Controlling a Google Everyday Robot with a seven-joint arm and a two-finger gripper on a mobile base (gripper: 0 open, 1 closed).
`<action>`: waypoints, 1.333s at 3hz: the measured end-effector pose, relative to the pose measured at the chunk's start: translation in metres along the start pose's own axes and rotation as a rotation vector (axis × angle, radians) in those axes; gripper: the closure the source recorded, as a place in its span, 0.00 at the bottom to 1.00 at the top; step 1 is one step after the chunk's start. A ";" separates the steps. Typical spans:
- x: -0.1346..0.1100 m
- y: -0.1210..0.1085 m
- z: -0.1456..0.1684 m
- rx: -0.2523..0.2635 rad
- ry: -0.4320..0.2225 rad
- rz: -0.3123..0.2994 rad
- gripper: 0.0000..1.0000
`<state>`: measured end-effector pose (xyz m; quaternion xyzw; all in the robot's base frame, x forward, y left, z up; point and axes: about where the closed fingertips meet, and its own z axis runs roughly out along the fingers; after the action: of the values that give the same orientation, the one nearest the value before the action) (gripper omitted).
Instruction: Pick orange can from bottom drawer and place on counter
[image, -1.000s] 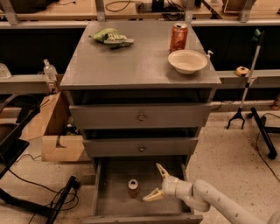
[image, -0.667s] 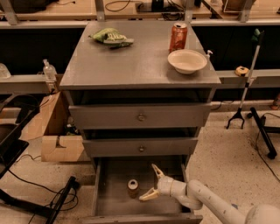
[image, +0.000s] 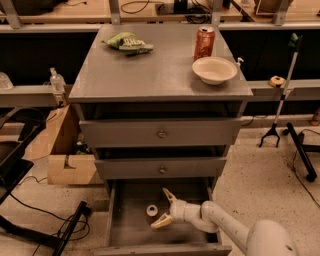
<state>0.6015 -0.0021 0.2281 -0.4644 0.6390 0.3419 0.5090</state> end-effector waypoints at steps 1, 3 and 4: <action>0.014 0.011 0.025 -0.055 0.005 0.018 0.00; 0.034 0.032 0.055 -0.119 0.044 0.043 0.39; 0.035 0.037 0.061 -0.125 0.053 0.042 0.63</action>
Offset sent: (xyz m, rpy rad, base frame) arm -0.0157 0.0565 -0.0578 -0.0220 0.0959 0.1223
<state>0.5854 0.0575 0.1780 -0.4906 0.6393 0.3792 0.4547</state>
